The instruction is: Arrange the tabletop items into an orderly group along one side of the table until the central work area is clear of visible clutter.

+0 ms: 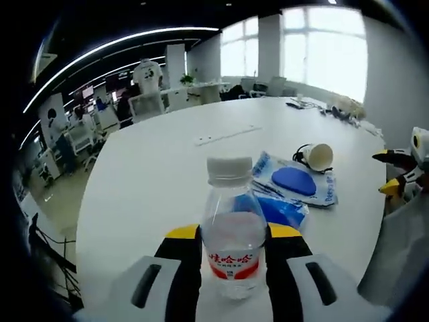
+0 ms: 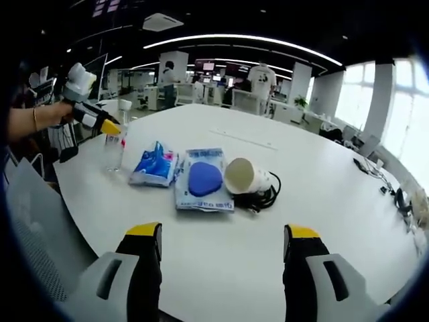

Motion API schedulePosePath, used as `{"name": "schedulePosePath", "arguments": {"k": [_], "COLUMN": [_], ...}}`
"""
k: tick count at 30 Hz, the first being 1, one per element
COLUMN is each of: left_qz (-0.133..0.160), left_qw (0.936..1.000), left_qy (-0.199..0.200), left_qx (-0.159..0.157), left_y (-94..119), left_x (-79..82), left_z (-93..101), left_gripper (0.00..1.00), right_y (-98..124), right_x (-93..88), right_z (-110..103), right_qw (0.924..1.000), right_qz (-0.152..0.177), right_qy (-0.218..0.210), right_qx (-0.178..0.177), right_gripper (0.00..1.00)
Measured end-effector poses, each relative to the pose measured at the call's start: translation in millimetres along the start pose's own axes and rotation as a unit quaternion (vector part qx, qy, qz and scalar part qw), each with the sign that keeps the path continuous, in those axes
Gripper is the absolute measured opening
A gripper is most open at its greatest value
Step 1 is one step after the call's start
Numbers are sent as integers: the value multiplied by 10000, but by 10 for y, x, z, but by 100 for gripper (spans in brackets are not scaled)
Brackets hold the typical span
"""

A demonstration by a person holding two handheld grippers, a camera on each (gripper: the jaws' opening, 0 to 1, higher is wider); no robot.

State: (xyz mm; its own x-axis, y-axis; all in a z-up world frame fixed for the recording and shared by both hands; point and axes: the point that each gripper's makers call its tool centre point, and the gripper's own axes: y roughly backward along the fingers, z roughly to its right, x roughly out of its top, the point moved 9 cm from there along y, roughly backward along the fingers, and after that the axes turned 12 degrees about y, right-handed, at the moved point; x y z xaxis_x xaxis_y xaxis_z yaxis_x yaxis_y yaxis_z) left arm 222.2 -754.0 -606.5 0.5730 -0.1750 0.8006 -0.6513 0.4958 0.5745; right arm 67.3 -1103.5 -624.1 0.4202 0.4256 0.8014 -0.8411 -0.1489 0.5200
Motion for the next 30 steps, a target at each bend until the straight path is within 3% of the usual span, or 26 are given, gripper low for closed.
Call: {"name": "schedulePosePath", "arguments": {"k": [5,10,16,22,30], "left_qz": [283,796,899,1036,1410], "left_qw": [9991,9952,9931,9889,9779], "left_qy": [223,318,250,614,878], "left_qx": [220,480,703,874,1271], "left_y": [9,46,-13,-49,-142], "left_x": [-13,85,225,342,478], "left_z": [-16,-21,-163,-310,-543], "left_gripper": [34,34,34,34,34], "right_y": [-6,-5,-12,-15,-32], "right_x": [-6,0,0,-1,-3], "right_z": [-5,-4,-10,-7,-19], "right_qw": [10000,10000,10000,9999,9999], "right_qz": [-31,-13,18,19,-16], "right_qy": [13,44,-35,-82,-54], "right_qx": [25,9,68,56,94], "right_gripper": [72,72,73,74,76]}}
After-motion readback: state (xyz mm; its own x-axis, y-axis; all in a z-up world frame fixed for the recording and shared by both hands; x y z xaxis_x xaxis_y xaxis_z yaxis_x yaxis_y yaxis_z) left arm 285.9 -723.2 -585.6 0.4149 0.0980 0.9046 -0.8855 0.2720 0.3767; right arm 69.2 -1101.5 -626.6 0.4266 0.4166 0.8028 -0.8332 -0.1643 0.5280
